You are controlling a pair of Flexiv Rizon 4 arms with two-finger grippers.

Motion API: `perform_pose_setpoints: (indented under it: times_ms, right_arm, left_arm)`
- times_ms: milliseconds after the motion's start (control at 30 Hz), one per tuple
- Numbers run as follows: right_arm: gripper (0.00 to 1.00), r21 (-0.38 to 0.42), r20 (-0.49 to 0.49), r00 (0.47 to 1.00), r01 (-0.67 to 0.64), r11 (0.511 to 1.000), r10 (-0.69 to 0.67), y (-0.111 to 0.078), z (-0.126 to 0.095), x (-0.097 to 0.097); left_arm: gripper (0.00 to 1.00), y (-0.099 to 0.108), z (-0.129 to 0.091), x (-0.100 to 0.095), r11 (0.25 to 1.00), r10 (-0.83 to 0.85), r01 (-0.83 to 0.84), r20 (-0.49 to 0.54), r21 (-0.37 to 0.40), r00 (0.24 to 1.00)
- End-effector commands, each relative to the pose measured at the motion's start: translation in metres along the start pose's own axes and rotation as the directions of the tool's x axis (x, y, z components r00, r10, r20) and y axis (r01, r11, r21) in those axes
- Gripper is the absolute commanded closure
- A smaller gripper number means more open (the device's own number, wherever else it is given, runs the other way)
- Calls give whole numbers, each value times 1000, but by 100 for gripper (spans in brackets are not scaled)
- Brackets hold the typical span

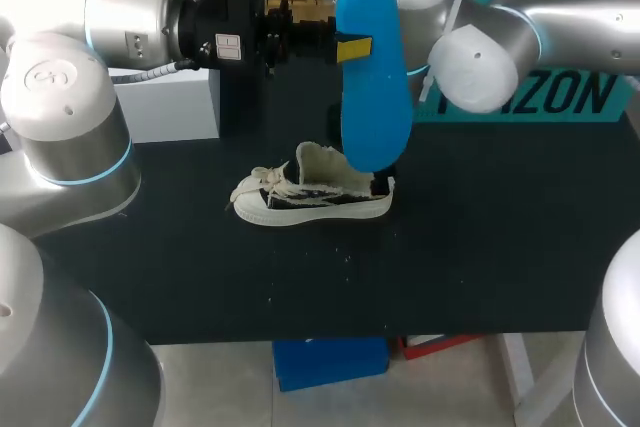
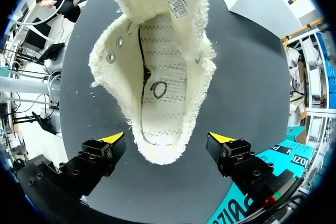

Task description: Take the shoe out of the shoebox, open the shoe tongue, remove and reinsert the insole, then place the shoe into the shoebox

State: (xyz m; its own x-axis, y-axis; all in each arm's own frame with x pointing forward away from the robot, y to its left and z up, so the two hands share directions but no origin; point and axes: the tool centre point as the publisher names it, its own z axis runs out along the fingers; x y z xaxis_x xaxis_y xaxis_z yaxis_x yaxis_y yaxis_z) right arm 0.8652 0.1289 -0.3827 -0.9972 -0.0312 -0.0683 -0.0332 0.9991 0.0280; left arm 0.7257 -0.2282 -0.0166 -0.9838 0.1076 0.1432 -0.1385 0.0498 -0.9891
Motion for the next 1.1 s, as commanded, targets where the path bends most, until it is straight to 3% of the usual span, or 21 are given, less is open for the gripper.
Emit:
perform_pose_setpoints:
  times_ms: [33, 400, 467, 667, 900, 1100]
  right_arm:
    - [0, 17, -5, 1000, -1, 1000, 1, 4, 1, -1]
    - [0, 13, -8, 1000, 0, 1000, 0, 2, -1, -1]
    - [0, -20, -9, 1000, -5, 1000, 4, 0, -2, -1]
    - [0, -237, -16, 999, -46, 970, 44, -6, -1, 0]
    - [0, -352, -20, 999, -50, 935, 46, -8, 0, 0]
    - [0, -480, -6, 999, -42, 876, 45, -9, 1, -3]
  left_arm:
    - [100, 1, 1, 1, 1000, 1, -1, 3, 0, 1000]
    - [100, 1, 1, 1, 1000, 1, -1, 3, 0, 1000]
    - [100, 1, 1, 1, 1000, 1, -1, 3, 0, 1000]
    - [100, 1, 1, 1, 1000, 1, -1, 3, 0, 1000]
    - [100, 1, 1, 1, 1000, 1, -1, 3, 0, 1000]
    - [100, 1, 1, 1, 1000, 1, -1, 3, 0, 1000]
